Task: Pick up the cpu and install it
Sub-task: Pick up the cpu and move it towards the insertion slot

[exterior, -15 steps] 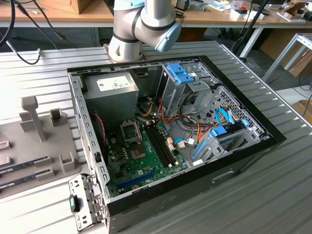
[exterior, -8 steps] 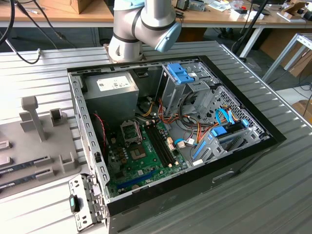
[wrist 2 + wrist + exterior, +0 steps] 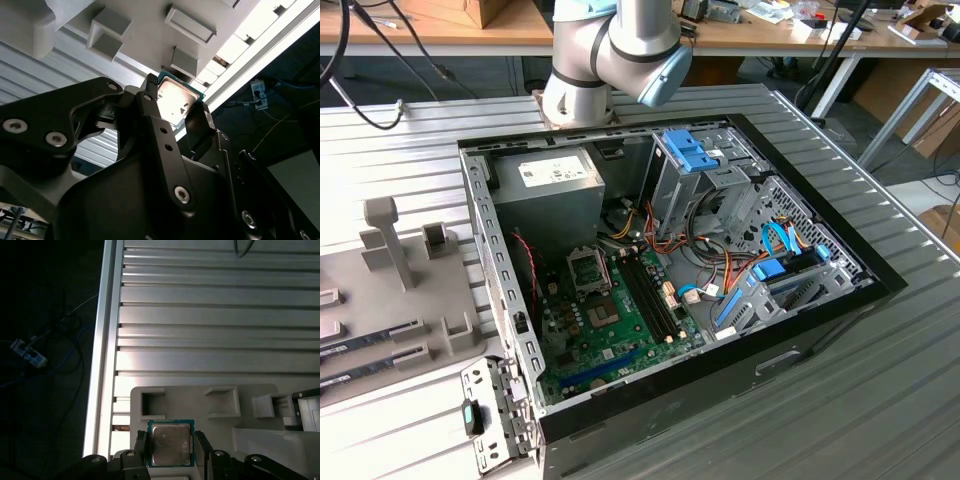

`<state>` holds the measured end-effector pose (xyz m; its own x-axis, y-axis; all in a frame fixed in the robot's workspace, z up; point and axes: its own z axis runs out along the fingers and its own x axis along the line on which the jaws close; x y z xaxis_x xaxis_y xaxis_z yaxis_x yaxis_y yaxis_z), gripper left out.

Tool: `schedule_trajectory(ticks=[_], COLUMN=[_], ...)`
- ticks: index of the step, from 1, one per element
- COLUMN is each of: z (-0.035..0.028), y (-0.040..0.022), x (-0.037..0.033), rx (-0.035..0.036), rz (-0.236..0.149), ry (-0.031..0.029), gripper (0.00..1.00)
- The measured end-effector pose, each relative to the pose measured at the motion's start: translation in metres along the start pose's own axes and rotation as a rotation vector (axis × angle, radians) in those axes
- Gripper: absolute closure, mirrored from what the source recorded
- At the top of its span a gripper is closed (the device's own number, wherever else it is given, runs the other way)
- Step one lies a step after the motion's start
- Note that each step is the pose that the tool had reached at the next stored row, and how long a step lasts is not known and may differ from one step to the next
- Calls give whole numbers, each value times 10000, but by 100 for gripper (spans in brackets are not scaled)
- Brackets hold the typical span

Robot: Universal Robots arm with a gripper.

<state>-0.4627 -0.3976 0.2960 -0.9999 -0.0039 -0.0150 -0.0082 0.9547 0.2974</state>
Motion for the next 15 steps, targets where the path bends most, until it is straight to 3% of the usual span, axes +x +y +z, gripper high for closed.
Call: schedule_trajectory(ticks=[8, 15], z=[-27, -43], y=[8, 13], x=[-1, -1], rx=[-155, -236], rz=[2, 3], ry=[-2, -2], gripper=[53, 53])
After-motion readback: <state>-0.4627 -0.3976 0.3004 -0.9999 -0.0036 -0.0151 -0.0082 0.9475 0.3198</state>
